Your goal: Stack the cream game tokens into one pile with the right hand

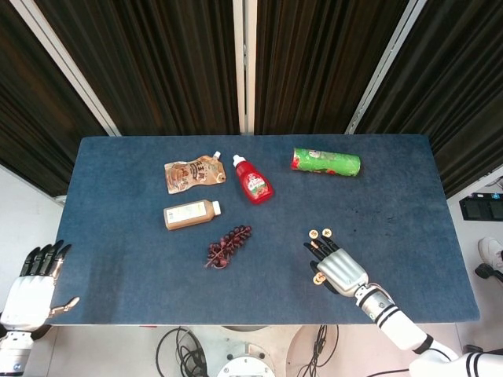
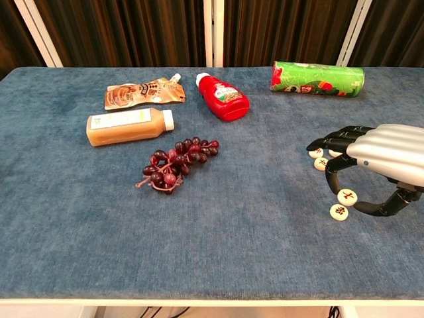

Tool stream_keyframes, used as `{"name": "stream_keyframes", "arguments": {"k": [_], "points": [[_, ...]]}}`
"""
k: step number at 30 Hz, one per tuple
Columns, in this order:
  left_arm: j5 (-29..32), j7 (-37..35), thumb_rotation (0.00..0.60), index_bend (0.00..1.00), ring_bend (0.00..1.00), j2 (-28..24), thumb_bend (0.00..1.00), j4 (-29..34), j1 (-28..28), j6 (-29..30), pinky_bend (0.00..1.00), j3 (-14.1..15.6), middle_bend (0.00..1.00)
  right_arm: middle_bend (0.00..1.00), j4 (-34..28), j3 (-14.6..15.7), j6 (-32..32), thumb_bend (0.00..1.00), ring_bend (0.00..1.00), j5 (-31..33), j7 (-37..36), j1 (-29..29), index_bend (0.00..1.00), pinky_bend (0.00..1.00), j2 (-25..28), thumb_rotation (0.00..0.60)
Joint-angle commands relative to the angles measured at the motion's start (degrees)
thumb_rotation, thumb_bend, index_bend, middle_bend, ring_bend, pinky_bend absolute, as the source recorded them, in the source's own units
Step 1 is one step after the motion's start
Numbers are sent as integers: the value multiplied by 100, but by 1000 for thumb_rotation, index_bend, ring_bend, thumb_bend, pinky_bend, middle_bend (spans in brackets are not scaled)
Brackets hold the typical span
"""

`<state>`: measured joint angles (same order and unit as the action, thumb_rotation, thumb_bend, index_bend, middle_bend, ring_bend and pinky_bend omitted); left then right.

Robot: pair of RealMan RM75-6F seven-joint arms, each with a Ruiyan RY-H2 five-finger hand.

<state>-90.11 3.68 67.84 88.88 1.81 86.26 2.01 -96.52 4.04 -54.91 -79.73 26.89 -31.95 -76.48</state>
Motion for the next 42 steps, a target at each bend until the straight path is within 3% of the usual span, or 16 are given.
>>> {"name": "stream_keyframes", "arguments": {"k": [1, 42], "points": [[0, -22, 600, 0, 0, 3, 111, -14, -8, 14, 0, -1, 0, 51, 48, 22, -15, 304, 0, -46, 49, 18, 527, 0, -48, 600], [-39, -117, 600, 0, 0, -1, 114, -107, -17, 25, 0, 12, 0, 35, 454, 11, -105, 303, 0, -51, 194, 255, 471, 0, -488, 600]]}}
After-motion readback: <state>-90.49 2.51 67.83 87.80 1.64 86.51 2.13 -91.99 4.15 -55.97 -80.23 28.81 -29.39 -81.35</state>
